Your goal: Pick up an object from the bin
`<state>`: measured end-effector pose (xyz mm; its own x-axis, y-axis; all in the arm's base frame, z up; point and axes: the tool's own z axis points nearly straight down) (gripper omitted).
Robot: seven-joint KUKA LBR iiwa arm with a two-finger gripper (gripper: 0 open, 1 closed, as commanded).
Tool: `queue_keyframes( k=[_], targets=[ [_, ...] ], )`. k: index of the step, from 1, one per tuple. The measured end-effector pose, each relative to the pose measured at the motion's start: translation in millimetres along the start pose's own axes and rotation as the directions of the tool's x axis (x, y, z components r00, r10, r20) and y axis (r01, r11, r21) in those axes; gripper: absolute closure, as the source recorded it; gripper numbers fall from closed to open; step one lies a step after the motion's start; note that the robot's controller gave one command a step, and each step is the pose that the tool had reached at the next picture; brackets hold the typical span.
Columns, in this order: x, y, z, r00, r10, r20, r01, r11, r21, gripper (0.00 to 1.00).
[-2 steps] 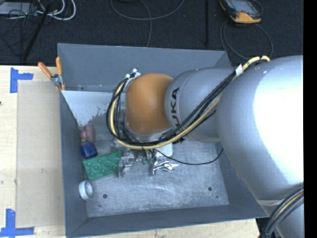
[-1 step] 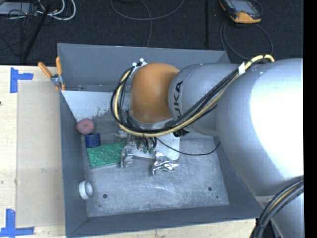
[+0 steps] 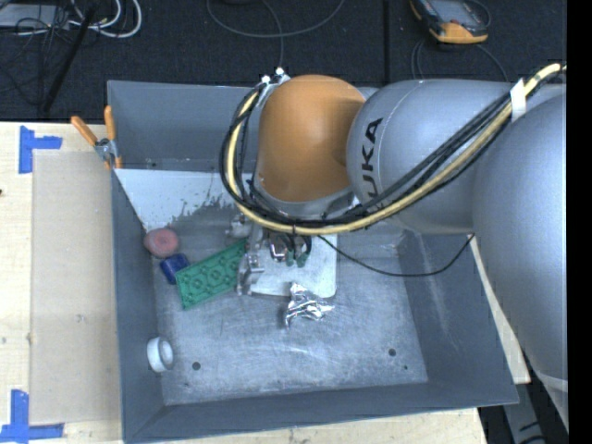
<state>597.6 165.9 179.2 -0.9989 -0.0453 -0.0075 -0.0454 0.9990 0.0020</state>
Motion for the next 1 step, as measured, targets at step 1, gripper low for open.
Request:
queue_keyframes(
  k=[1],
  targets=[
    [-6.6,5.4,-165.1,0.997,0.077,0.002,-0.077,0.997,0.000,1.00]
  ],
)
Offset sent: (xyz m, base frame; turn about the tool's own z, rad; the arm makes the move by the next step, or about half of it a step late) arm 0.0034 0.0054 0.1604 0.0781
